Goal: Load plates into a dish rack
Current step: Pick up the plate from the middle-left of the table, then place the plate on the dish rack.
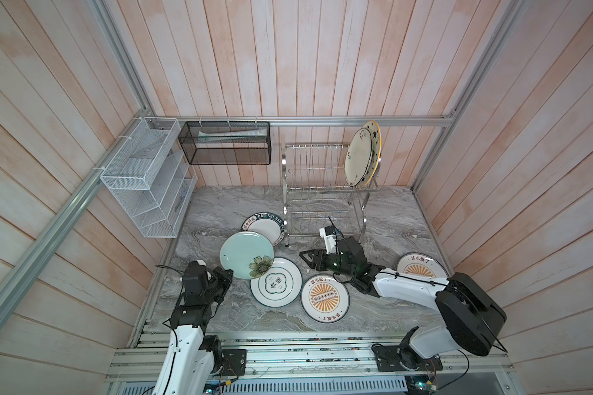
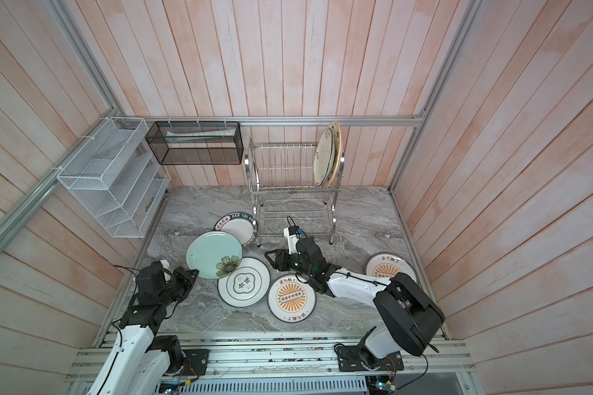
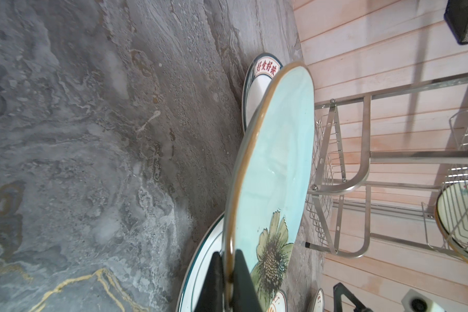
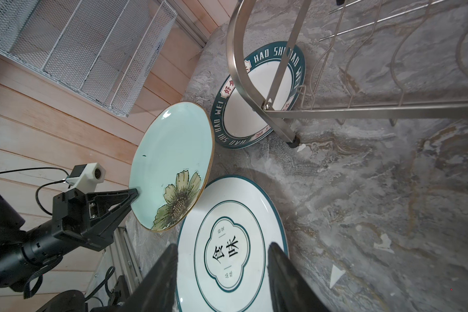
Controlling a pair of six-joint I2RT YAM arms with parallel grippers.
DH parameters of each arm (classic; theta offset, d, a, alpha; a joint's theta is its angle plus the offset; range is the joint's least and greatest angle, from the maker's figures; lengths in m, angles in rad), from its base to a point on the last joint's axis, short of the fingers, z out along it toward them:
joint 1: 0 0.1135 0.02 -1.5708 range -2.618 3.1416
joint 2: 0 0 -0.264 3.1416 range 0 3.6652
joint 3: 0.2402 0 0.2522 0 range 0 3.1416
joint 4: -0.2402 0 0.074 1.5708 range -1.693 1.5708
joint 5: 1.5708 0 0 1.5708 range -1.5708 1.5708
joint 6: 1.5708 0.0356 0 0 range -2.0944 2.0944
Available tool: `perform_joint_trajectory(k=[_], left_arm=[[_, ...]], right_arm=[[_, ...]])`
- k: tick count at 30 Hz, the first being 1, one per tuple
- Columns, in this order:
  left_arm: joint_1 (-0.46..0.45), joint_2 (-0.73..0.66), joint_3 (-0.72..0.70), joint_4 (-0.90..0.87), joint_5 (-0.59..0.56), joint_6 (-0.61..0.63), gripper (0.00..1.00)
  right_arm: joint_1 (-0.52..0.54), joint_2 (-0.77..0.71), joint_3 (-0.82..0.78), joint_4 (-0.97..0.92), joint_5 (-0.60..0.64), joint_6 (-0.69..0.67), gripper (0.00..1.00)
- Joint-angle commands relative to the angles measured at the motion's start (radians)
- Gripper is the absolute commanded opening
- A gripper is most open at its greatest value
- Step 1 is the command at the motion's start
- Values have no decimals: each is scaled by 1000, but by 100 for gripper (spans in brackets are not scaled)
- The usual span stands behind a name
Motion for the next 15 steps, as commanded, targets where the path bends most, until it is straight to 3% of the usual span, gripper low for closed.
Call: perform_joint_trajectory(k=[1, 15], left_arm=[[6, -5, 66, 77, 88, 46, 0], [6, -38, 48, 94, 177, 74, 0]], right_arm=[[7, 25, 37, 8, -36, 13, 55], [10, 120, 67, 76, -121, 84, 59]])
